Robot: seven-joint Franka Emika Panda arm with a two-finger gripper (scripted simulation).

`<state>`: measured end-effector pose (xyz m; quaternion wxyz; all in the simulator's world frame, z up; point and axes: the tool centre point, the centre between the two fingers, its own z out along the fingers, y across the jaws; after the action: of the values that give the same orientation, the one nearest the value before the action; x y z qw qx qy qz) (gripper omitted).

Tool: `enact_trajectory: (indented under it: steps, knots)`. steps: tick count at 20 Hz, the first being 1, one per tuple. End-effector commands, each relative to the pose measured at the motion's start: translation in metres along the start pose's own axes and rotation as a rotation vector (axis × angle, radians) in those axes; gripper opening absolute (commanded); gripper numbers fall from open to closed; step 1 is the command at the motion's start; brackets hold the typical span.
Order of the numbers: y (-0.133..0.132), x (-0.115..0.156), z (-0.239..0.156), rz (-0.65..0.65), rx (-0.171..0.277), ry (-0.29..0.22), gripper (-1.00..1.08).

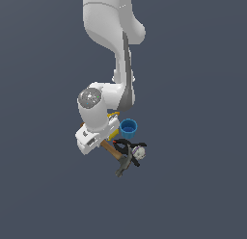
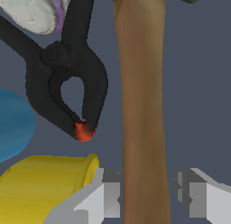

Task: Pick up a designated object from a clutter of objects.

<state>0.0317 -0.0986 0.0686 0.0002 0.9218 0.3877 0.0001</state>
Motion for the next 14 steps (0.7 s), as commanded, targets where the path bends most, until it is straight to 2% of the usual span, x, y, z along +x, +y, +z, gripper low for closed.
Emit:
enact_trajectory:
  steps: [1, 14]
  knots:
    - [0.002, -0.007, -0.016, 0.0, -0.003, 0.002, -1.0]
    - [0.008, -0.072, -0.139, 0.0, -0.001, 0.003, -1.0]
